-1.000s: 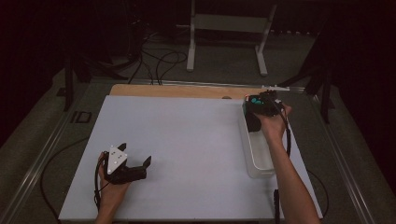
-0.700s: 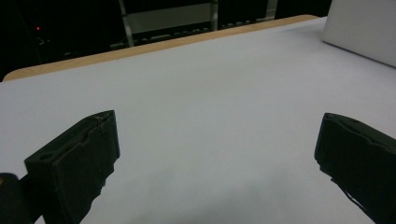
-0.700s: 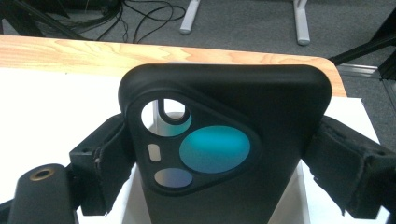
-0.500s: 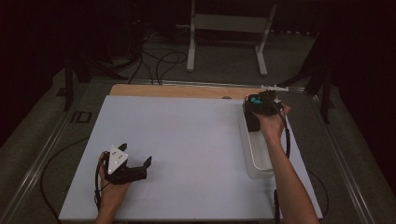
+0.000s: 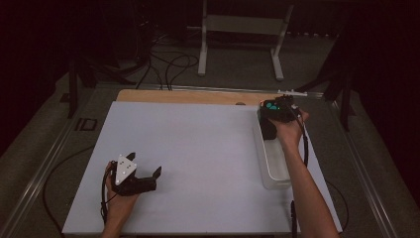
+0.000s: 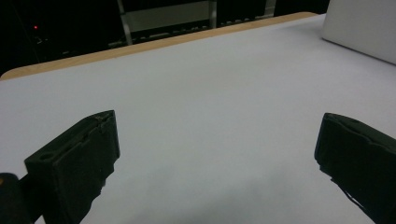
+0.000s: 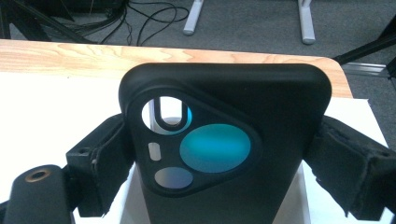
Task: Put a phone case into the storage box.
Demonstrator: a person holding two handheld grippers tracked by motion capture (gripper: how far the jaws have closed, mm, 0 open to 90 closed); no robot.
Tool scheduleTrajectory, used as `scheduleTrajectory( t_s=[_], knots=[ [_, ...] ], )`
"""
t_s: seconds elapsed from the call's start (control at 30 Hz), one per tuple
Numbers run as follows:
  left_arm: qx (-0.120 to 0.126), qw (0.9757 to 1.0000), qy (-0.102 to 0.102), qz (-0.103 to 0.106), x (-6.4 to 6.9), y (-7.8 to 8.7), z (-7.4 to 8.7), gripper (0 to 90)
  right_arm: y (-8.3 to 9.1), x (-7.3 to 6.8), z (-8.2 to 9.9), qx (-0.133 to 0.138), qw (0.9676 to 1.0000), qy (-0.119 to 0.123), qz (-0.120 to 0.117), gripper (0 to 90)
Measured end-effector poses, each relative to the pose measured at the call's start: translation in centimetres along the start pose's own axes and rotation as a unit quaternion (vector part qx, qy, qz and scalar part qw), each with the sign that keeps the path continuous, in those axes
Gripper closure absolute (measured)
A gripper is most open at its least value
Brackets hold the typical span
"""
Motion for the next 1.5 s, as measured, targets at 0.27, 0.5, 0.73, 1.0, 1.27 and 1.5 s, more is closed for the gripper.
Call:
scheduleTrajectory(
  t_s=[0.27,0.5,0.73,1.0,1.27,1.5],
  knots=[
    [-0.001,1.0000,-0.002,0.001,0.1,0.0,0.0,0.5,-0.1,0.1,-0.1,0.000,1.0000,0.000,0.000,11.6],
    [-0.003,1.0000,-0.001,0.001,0.1,-0.1,0.0,0.5,0.0,0.1,-0.1,0.000,1.0000,-0.003,0.000,11.0],
    [-0.002,1.0000,-0.002,0.002,0.1,-0.1,0.0,0.5,0.2,0.2,-0.2,0.010,1.0000,0.000,0.002,9.1],
    [-0.002,1.0000,-0.003,0.002,0.1,-0.1,0.0,0.5,0.6,0.3,-0.4,0.018,0.9998,0.003,-0.001,9.1],
    [-0.003,1.0000,-0.003,0.003,0.2,-0.1,0.0,0.5,1.4,-0.4,-0.5,0.028,0.9994,0.019,-0.012,9.2],
    [-0.003,1.0000,-0.002,0.003,0.1,0.0,0.0,0.5,2.3,-1.0,-0.5,0.033,0.9984,0.037,-0.026,9.3]
  ],
)
Point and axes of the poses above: each handheld gripper's, and its own axes: y roughly backward along the jaws, z roughly out of its underside, x roughly to its right, the point moved 2 cm from there along -y, roughly forward along the jaws, and after that the axes turned 2 degrees about -x, right-handed, at the moved point
